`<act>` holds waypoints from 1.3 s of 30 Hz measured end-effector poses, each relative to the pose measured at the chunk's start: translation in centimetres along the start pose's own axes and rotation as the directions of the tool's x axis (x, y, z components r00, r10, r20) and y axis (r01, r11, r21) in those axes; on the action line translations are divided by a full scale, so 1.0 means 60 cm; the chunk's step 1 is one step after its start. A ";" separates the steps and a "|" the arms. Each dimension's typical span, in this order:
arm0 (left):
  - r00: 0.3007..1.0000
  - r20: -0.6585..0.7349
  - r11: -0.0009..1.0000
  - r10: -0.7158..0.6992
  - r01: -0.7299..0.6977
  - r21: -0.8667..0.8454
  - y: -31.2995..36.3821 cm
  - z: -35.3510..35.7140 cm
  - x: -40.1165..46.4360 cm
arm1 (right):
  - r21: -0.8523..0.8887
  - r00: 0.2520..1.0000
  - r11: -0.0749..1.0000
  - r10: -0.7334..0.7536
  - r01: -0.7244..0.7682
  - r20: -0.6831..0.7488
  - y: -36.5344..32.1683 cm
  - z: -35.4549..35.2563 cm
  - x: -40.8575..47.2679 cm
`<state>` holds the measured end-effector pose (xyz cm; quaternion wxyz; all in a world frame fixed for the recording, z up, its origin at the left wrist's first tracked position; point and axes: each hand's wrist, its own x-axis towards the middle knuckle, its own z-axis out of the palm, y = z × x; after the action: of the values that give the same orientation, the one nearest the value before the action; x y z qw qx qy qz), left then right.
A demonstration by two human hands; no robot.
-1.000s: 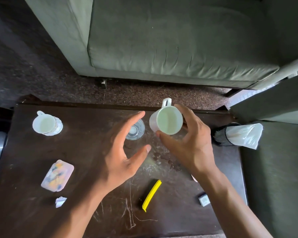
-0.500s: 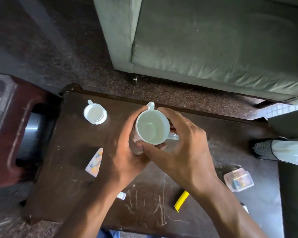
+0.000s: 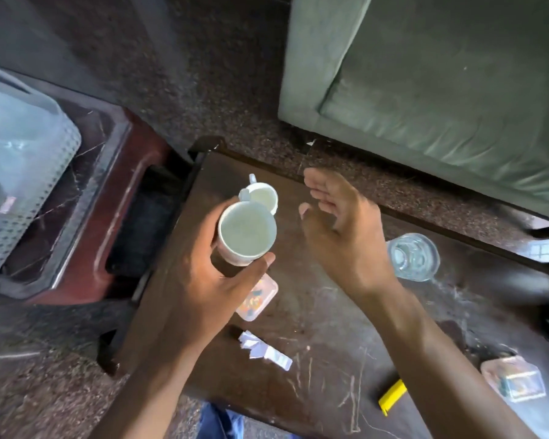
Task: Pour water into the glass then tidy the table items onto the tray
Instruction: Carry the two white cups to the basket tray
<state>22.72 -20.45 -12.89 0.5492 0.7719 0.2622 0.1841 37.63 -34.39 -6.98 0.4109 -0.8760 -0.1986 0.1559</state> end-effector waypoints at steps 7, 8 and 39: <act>0.997 -0.065 0.998 -0.028 0.032 0.052 -0.052 -0.066 0.019 | -0.311 0.967 0.946 0.158 -0.091 0.199 0.038 0.135 0.069; 0.997 -0.069 0.998 -0.035 0.038 0.044 -0.055 -0.072 0.021 | -0.327 0.962 0.940 0.175 -0.100 0.210 0.045 0.150 0.075; 0.825 -0.564 0.965 -0.023 0.166 0.205 -0.030 -0.418 0.225 | -0.041 0.906 0.918 -0.381 0.394 0.184 -0.361 0.279 0.168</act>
<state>18.73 7.07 -6.38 0.3577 0.7323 0.4696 0.3394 34.39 -5.93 -1.43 0.3809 -0.8176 -0.4091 0.1384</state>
